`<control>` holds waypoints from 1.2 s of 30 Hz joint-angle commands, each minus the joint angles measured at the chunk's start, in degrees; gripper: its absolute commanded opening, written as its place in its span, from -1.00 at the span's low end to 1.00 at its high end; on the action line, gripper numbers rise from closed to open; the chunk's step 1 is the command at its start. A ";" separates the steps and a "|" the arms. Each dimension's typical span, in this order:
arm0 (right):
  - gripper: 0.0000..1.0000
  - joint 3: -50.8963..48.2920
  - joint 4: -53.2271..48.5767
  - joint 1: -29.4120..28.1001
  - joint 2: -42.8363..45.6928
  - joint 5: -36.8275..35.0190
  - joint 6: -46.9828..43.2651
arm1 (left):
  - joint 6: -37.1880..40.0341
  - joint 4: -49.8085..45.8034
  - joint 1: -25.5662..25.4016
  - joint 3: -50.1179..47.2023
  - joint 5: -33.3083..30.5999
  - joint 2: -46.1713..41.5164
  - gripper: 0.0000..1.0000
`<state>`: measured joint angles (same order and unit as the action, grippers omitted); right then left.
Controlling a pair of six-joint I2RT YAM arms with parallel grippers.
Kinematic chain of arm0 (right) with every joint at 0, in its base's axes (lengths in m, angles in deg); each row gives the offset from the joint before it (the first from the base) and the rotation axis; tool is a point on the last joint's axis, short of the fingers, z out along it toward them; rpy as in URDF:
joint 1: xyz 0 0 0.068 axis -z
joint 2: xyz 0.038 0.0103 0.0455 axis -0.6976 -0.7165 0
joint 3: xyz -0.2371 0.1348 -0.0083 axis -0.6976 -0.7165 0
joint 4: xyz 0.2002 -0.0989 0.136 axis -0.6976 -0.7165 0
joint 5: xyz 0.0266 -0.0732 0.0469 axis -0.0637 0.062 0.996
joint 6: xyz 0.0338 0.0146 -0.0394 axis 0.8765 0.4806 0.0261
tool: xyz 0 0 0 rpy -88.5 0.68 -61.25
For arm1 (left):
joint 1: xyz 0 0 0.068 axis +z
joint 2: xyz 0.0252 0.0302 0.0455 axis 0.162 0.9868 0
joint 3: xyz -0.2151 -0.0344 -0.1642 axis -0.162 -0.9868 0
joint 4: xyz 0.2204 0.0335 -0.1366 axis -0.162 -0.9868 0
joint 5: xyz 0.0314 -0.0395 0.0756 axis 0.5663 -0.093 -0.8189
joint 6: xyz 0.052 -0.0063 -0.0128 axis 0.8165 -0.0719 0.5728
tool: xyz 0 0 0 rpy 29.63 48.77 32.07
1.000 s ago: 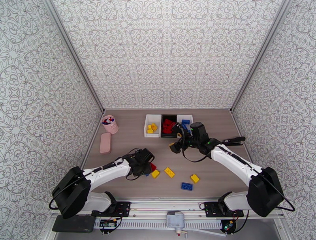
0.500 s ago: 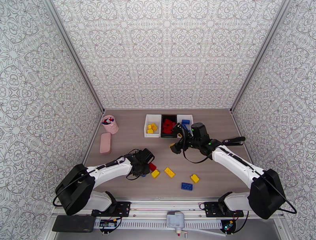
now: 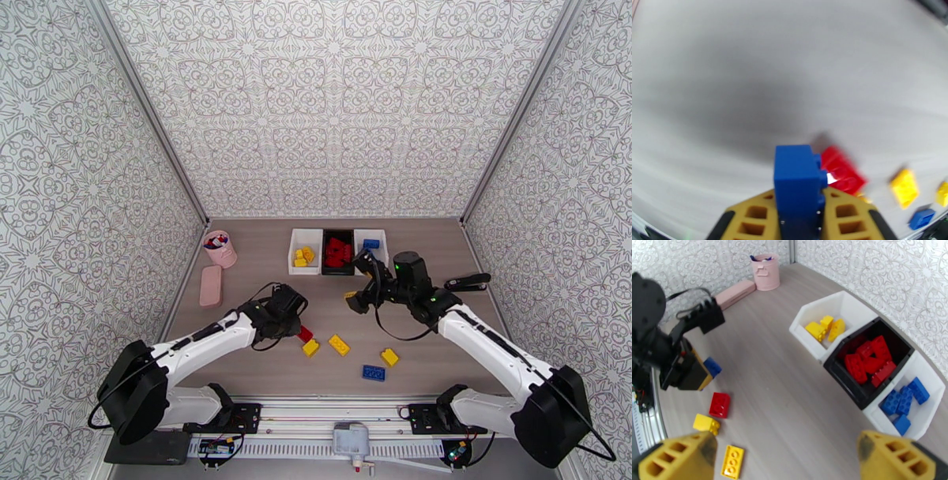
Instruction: Sort the legos into containers by color
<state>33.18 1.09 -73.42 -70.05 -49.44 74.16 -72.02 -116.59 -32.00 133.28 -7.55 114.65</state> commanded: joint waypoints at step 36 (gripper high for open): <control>0.99 -10.17 8.15 7.03 9.94 -8.14 12.41 | 24.19 29.75 4.23 61.27 16.35 54.86 -0.68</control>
<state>24.04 7.56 -66.97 -59.25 -56.46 84.98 -49.50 -86.37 -28.06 190.30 6.74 166.01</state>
